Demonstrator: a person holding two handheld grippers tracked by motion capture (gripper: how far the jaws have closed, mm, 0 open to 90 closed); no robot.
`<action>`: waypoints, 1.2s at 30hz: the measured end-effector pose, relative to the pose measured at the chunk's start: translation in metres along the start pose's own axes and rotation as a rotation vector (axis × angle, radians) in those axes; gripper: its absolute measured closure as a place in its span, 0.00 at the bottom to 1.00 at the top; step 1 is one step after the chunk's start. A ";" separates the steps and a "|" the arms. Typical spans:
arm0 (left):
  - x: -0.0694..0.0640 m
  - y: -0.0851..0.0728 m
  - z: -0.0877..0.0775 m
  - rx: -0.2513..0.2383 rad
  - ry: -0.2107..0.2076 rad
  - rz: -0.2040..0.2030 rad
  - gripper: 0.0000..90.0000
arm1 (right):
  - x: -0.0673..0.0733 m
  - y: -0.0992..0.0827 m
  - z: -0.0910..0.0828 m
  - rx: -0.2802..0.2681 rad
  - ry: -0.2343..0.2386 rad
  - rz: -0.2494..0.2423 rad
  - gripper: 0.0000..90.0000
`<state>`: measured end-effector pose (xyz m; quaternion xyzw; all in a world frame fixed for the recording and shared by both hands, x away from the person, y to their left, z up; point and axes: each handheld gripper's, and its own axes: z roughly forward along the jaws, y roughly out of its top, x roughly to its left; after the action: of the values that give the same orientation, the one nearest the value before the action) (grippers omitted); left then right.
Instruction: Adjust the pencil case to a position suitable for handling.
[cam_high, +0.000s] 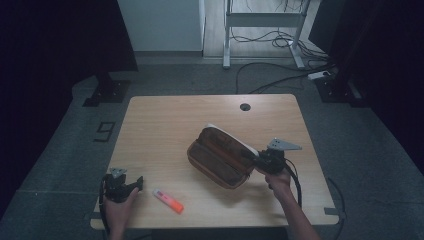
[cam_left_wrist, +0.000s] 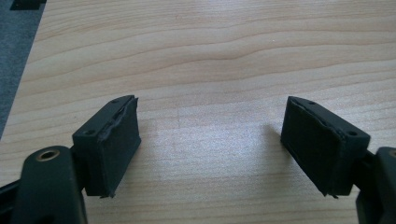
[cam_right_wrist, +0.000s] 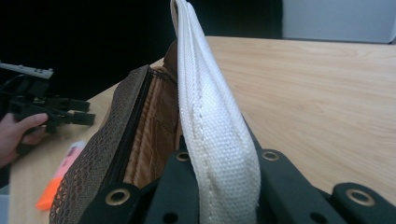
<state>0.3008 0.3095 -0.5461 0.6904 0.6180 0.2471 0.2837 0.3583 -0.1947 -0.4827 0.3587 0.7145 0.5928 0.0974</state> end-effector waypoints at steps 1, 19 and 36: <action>0.000 0.000 0.000 0.000 0.000 0.000 0.22 | 0.000 -0.001 0.001 0.005 0.007 0.003 0.92; 0.000 0.000 0.000 -0.001 -0.002 0.000 0.22 | 0.008 -0.011 0.019 0.083 0.057 -0.060 0.92; 0.000 0.000 0.000 -0.002 -0.003 0.001 0.22 | 0.004 -0.022 0.028 0.132 -0.083 -0.168 0.86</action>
<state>0.3010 0.3090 -0.5463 0.6908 0.6170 0.2468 0.2849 0.3625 -0.1717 -0.5091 0.3272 0.7749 0.5189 0.1525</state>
